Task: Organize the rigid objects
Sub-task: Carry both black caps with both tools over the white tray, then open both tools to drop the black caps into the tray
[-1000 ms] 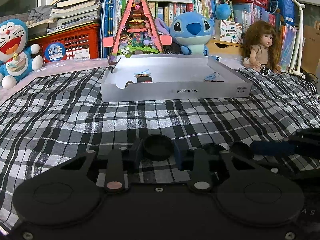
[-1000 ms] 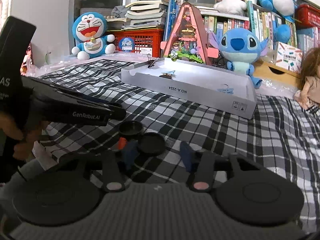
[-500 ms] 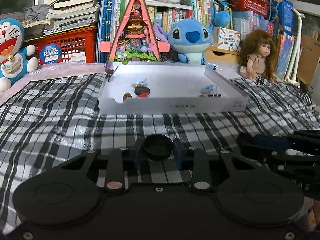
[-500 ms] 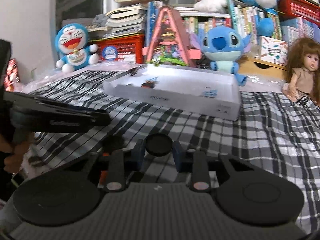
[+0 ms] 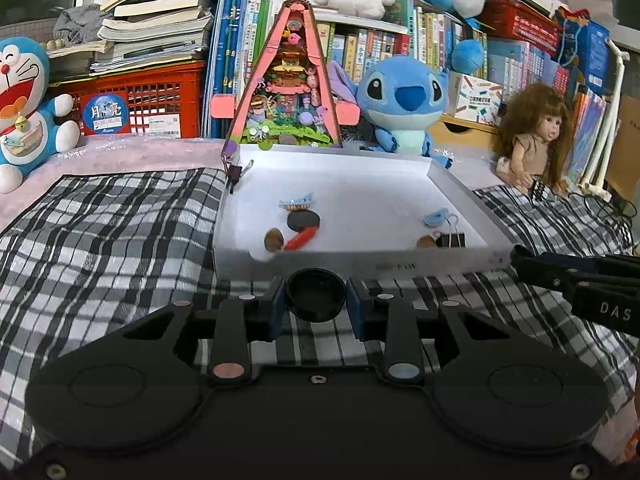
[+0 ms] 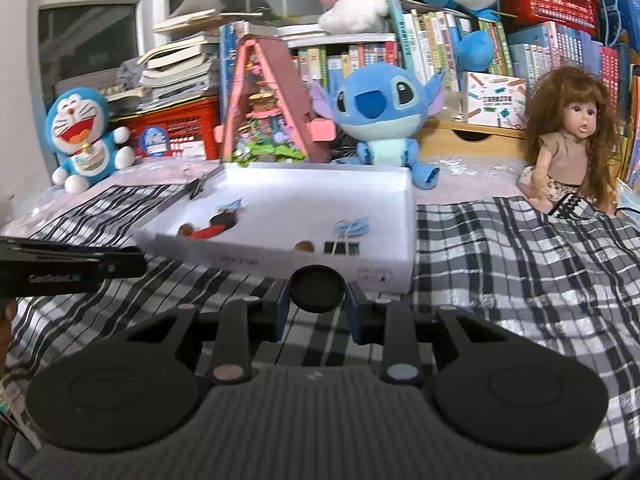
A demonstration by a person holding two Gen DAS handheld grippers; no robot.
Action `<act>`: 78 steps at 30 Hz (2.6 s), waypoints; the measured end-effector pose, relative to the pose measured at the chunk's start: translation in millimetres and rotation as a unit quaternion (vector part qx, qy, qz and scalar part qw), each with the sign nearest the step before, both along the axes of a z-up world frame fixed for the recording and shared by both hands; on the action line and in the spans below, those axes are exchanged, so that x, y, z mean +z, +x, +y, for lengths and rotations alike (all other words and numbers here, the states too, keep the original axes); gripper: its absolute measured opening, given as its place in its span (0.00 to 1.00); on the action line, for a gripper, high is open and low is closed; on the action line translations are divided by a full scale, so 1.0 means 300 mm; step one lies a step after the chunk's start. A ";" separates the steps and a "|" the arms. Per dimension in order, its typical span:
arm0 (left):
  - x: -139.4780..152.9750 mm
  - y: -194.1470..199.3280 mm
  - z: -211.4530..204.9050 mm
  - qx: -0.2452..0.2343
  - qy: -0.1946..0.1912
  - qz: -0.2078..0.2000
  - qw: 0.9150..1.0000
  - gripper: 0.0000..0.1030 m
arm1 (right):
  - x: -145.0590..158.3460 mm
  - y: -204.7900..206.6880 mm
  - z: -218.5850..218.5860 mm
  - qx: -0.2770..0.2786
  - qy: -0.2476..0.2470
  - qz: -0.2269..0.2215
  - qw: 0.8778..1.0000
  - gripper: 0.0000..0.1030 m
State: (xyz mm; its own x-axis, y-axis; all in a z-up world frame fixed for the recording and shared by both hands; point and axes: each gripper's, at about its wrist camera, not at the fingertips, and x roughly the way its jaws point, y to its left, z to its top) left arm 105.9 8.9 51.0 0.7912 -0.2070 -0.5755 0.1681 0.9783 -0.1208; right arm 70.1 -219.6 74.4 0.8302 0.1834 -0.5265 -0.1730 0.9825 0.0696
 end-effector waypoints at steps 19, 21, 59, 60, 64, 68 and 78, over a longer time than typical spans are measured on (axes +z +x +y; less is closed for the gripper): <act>0.099 0.401 -0.050 0.004 -0.001 0.028 1.000 0.29 | 0.092 0.364 -0.062 -0.030 0.047 0.052 0.997 0.35; 0.086 0.450 -0.068 0.008 0.003 0.031 0.999 0.29 | 0.079 0.403 -0.061 -0.032 0.045 0.060 0.997 0.35; -0.100 0.715 -0.135 0.042 0.043 0.081 0.995 0.30 | -0.094 0.709 -0.012 -0.041 0.046 0.154 0.986 0.38; -0.096 0.709 -0.134 0.042 0.041 0.079 0.995 0.32 | -0.091 0.705 -0.013 -0.039 0.049 0.150 0.987 0.39; -0.064 0.663 -0.137 0.032 0.050 0.060 0.996 0.49 | -0.077 0.674 -0.012 -0.032 0.053 0.131 0.990 0.57; -0.025 0.584 -0.134 0.009 0.055 0.034 0.998 0.72 | -0.051 0.622 -0.012 -0.016 0.050 0.106 0.993 0.66; 0.017 0.408 -0.117 -0.016 0.047 0.007 0.999 0.76 | 0.000 0.474 -0.026 0.021 0.061 0.066 0.996 0.79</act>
